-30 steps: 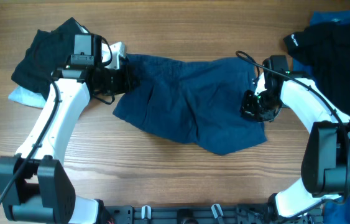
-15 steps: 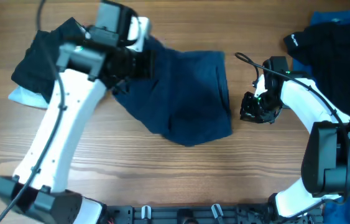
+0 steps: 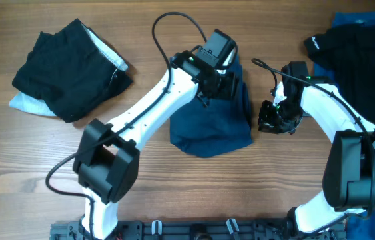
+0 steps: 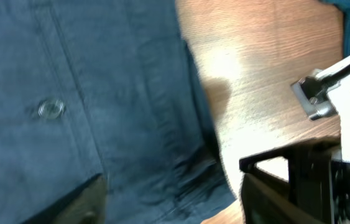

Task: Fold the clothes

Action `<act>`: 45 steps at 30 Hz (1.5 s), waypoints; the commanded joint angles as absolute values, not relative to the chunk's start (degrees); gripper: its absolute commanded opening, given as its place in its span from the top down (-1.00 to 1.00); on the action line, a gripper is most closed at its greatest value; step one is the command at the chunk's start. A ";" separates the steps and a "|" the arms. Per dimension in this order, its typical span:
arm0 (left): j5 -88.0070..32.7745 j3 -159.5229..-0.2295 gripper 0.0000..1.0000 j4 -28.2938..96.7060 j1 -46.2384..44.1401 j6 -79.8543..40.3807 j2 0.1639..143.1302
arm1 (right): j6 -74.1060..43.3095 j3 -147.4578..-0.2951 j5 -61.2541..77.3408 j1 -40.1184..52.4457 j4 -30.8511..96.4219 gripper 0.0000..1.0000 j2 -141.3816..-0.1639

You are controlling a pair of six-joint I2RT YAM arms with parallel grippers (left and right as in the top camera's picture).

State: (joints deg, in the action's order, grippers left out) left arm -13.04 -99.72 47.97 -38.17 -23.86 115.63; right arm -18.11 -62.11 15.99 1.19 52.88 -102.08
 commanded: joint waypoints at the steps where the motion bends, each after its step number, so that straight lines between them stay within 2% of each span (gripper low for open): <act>1: -12.27 -101.75 -0.50 52.18 -33.76 -23.38 108.22 | -17.47 -62.02 14.39 1.04 53.25 0.91 -100.88; 3: -8.19 -101.75 -0.48 55.79 -31.14 -22.26 105.95 | -15.44 -62.02 15.79 1.04 53.25 0.91 -100.44; 5: -7.64 -101.65 -0.31 59.05 -28.84 -21.04 105.75 | -8.25 -62.02 24.01 1.06 52.10 0.91 -97.91; 6: -7.79 -101.10 -0.16 59.96 -27.92 -20.91 105.97 | -6.98 -62.02 26.72 1.06 51.07 0.90 -95.92; 7: -8.05 -99.35 -0.25 60.49 -26.79 -19.70 106.30 | -5.85 -62.02 30.11 1.06 49.52 0.90 -93.36; 10: -10.31 -94.70 -0.77 59.05 -25.19 -19.75 108.90 | -2.98 -62.02 40.77 1.39 45.01 0.87 -89.56; 13: -14.17 -90.80 -0.95 56.10 -23.68 -19.97 112.66 | -6.04 -61.56 37.56 3.64 40.10 0.82 -90.72; 18: -19.11 -89.12 -1.00 52.18 -21.23 -21.47 119.02 | -13.10 -60.07 24.75 8.14 38.46 0.90 -98.59; 21: -19.68 -89.12 -0.99 52.95 -20.23 -21.50 122.02 | -13.76 -59.55 24.82 8.56 38.61 0.91 -104.57; 24: -28.05 -89.12 -0.99 50.61 -19.57 -21.39 125.29 | -14.48 -59.55 24.80 8.56 40.40 0.91 -109.23; 26: -34.35 -89.12 -0.85 47.83 -19.88 -19.64 125.82 | -14.31 -59.55 24.56 8.56 40.97 0.91 -109.51; 29: -37.12 -89.14 -0.15 46.15 -20.78 -18.79 125.80 | -13.91 -59.57 24.62 8.56 41.21 0.91 -109.25; 31: -37.54 -89.12 0.38 45.71 -20.95 -18.17 125.80 | -13.47 -59.66 24.62 8.56 41.69 0.90 -108.81; 33: -43.09 -89.14 0.92 44.62 -20.78 -15.57 125.78 | -13.45 -60.42 24.62 8.49 44.25 0.91 -107.31; 35: -49.80 -89.23 0.92 44.99 -19.70 -11.84 125.16 | -12.75 -61.32 24.60 8.49 47.16 0.91 -104.18; 39: -50.11 -91.50 0.92 49.04 -14.11 -6.70 118.48 | -12.23 -61.67 24.21 8.38 48.66 0.91 -92.75; 41: -50.06 -91.64 0.92 48.88 -9.61 -4.49 113.08 | -13.91 -61.67 24.16 8.38 48.05 0.88 -86.30; 45: -50.35 -91.64 0.92 49.17 5.17 -1.58 104.03 | -17.45 -61.67 24.16 8.38 46.76 0.81 -78.70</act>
